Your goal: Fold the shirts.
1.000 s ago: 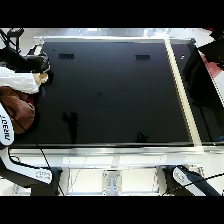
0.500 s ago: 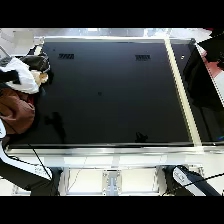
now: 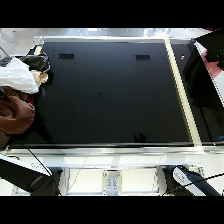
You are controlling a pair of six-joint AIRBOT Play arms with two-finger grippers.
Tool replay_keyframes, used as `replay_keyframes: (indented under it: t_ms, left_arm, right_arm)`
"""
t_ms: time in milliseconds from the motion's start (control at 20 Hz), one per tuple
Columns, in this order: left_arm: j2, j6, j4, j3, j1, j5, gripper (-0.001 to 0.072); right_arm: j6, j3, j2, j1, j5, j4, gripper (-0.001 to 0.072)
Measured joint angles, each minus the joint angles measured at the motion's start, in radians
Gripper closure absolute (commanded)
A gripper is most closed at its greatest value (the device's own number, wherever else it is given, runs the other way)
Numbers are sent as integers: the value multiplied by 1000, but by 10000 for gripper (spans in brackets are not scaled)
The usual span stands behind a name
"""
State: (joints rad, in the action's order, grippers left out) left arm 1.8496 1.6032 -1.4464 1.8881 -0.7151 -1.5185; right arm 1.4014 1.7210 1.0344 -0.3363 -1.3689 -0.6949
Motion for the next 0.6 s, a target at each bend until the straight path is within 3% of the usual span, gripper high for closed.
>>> replay_keyframes:
  t_ms: [250,500,550,600]
  left_arm:
    - [48,8,193,-2,-10,87,84]
    - [70,13,263,-2,-7,125,89]
    - [74,14,269,-2,-4,129,241]
    - [78,14,277,-2,-2,131,609]
  right_arm:
    - [1,0,0,0,2,20,226]
    - [1,0,0,0,29,25,226]
    - [1,0,0,0,38,25,226]
    - [1,0,0,0,49,27,226]
